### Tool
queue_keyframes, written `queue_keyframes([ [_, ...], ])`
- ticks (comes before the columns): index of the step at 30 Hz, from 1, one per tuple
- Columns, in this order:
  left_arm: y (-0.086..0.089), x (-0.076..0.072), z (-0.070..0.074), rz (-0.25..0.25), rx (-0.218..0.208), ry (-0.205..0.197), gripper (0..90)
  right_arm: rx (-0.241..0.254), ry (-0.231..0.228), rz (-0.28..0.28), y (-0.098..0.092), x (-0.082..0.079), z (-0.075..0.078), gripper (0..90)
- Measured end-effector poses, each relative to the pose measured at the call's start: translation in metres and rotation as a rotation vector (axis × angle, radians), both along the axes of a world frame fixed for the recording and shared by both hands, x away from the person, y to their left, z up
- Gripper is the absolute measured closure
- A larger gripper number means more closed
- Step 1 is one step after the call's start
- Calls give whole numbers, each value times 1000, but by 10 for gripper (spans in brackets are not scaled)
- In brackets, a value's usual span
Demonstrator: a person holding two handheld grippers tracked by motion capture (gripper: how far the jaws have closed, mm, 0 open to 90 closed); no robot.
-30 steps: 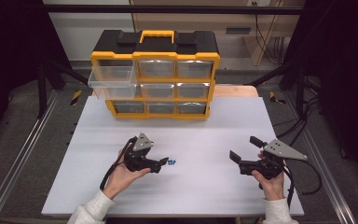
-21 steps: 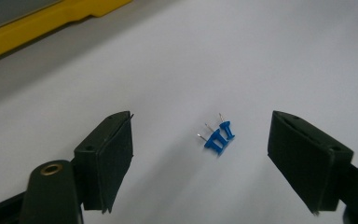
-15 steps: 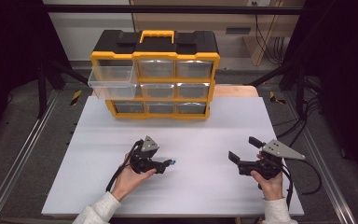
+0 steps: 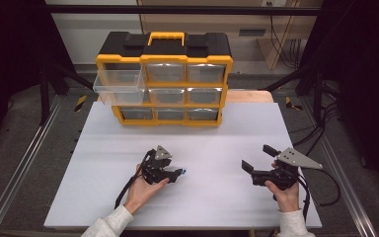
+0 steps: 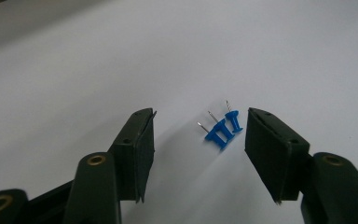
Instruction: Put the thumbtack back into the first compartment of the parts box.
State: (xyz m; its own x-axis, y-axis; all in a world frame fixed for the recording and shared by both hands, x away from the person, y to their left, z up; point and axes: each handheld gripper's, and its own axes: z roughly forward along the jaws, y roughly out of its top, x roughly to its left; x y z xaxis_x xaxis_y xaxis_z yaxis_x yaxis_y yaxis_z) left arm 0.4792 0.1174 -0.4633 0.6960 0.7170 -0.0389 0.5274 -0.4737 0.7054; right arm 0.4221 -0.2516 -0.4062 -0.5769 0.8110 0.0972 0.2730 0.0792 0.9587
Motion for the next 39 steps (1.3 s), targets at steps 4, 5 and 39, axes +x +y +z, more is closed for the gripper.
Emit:
queue_keyframes([
  [4,-3,0,-2,5,-6,6,447,-1,-2,0,0,0,0,28],
  [5,-5,0,-3,5,-7,8,447,-1,-2,0,0,0,0,28],
  [39,-14,0,-8,36,57,27,706,8,-10,-2,-1,-1,1,28],
])
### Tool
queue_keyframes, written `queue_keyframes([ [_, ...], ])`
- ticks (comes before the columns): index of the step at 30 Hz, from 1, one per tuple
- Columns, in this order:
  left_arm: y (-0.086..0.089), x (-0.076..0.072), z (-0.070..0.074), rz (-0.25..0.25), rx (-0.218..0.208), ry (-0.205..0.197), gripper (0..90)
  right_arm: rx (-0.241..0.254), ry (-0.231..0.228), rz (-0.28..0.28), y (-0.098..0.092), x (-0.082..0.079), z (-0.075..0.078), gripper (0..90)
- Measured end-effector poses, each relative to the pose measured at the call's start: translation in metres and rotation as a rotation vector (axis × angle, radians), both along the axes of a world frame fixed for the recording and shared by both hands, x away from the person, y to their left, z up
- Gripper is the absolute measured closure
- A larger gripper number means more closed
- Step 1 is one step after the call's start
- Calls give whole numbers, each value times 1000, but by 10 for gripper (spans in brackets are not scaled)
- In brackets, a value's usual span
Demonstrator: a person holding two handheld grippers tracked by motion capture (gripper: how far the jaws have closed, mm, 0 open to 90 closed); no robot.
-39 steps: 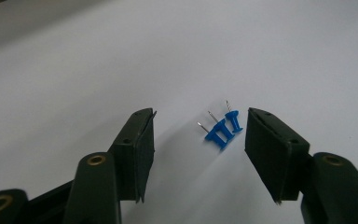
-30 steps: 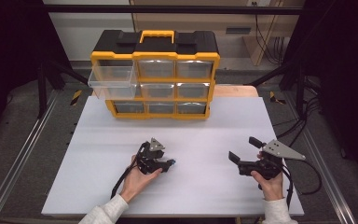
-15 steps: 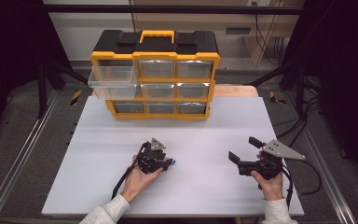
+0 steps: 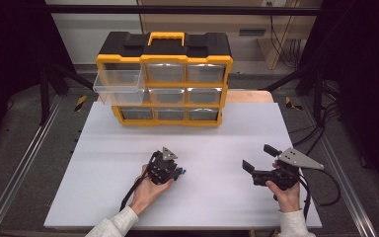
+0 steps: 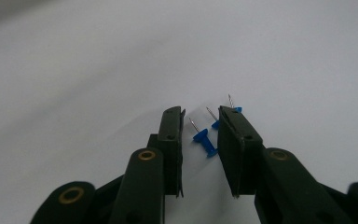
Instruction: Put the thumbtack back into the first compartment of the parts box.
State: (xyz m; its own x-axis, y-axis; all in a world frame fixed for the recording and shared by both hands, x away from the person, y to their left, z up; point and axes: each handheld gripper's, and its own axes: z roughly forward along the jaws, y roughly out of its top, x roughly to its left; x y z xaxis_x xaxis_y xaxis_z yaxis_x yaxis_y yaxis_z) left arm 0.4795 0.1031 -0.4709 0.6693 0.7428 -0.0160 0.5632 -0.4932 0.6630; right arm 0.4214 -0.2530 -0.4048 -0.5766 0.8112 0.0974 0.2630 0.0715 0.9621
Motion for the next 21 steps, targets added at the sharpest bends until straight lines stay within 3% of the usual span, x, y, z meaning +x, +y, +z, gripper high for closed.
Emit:
queue_keyframes([
  [8,-5,-3,0,0,36,-24,781,2,3,-3,0,0,0,28],
  [14,-6,-4,0,-1,38,-27,819,6,0,-4,0,0,1,28],
  [15,-6,-1,-1,-21,38,-58,819,6,0,-4,0,0,1,28],
  [21,-6,-1,0,-23,34,-48,847,5,2,-2,0,0,1,28],
])
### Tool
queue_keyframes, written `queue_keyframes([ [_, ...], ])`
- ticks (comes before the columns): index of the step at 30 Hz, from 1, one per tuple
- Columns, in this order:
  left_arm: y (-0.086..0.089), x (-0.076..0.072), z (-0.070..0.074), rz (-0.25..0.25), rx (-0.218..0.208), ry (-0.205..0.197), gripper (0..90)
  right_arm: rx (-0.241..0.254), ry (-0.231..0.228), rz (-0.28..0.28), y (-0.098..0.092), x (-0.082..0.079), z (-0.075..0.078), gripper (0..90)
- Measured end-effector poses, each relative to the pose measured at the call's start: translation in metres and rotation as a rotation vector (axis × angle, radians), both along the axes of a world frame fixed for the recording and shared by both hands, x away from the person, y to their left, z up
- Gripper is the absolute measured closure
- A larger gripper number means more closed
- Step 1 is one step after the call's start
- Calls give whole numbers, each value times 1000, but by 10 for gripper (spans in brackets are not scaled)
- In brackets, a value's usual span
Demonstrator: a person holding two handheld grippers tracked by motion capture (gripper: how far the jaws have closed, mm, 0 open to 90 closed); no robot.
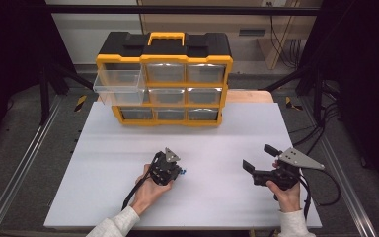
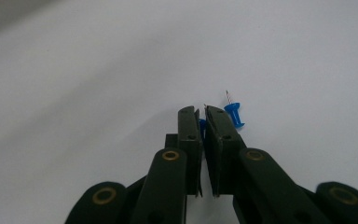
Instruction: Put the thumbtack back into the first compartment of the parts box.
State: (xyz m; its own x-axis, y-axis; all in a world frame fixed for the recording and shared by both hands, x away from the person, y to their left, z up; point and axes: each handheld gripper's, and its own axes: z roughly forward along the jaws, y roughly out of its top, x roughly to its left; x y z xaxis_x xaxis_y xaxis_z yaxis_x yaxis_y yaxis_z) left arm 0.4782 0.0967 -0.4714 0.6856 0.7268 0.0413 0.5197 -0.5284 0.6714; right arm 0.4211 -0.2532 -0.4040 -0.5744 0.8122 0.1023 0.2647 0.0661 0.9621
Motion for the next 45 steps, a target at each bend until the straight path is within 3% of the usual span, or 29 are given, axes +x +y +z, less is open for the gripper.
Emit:
queue_keyframes([
  [6,3,1,1,-24,-12,22,849,1,-1,0,0,0,0,28],
  [7,4,2,2,-37,-18,6,849,0,1,0,0,0,0,28],
  [9,5,-1,5,-11,-26,32,849,1,-2,0,0,0,0,28],
  [14,13,-1,14,-28,-20,33,850,0,2,0,-1,0,0,28],
  [16,16,-3,17,-26,-38,36,850,4,-1,-2,-1,0,0,28],
  [18,21,-3,21,-34,-33,26,849,2,0,0,-2,-1,0,28],
  [19,21,-4,22,-22,-59,20,849,3,2,-3,-2,0,-1,28],
  [25,34,-6,36,-30,-83,-9,849,5,7,0,-1,0,-1,28],
  [32,47,-12,51,-19,-131,-19,849,4,4,4,0,0,-1,28],
  [45,73,-16,78,3,-181,-58,849,-8,6,7,-1,0,-2,27],
])
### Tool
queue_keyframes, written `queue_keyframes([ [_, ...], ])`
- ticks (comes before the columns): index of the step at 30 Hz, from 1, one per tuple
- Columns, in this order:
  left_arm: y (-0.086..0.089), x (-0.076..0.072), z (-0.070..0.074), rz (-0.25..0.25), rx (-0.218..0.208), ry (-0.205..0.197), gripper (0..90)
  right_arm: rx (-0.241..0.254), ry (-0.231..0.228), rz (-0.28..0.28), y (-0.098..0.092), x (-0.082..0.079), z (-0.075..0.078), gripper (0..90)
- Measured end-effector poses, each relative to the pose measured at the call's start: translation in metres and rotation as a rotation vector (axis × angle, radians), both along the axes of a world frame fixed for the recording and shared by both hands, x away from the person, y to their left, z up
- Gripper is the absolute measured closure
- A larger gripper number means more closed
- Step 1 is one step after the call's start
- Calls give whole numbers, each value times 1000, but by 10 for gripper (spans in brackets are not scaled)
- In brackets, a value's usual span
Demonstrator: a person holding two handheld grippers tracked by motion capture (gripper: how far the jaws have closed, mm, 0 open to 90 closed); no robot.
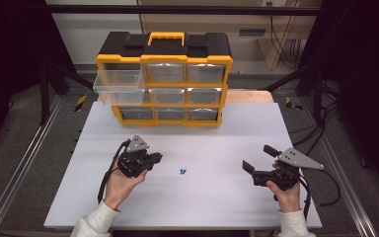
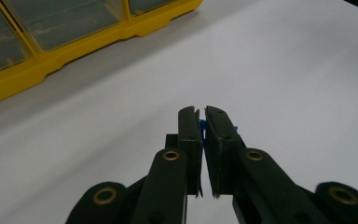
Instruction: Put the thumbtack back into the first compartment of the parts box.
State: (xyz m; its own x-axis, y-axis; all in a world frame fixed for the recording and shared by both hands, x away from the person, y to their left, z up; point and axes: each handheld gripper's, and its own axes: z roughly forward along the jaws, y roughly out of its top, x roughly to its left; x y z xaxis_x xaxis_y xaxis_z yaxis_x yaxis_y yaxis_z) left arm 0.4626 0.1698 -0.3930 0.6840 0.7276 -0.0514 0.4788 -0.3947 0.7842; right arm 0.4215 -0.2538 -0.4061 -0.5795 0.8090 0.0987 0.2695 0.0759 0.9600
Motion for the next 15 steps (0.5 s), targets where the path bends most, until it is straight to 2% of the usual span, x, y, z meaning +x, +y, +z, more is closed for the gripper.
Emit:
queue_keyframes([
  [15,24,-4,36,28,-47,-57,849,0,0,-4,1,0,0,26],
])
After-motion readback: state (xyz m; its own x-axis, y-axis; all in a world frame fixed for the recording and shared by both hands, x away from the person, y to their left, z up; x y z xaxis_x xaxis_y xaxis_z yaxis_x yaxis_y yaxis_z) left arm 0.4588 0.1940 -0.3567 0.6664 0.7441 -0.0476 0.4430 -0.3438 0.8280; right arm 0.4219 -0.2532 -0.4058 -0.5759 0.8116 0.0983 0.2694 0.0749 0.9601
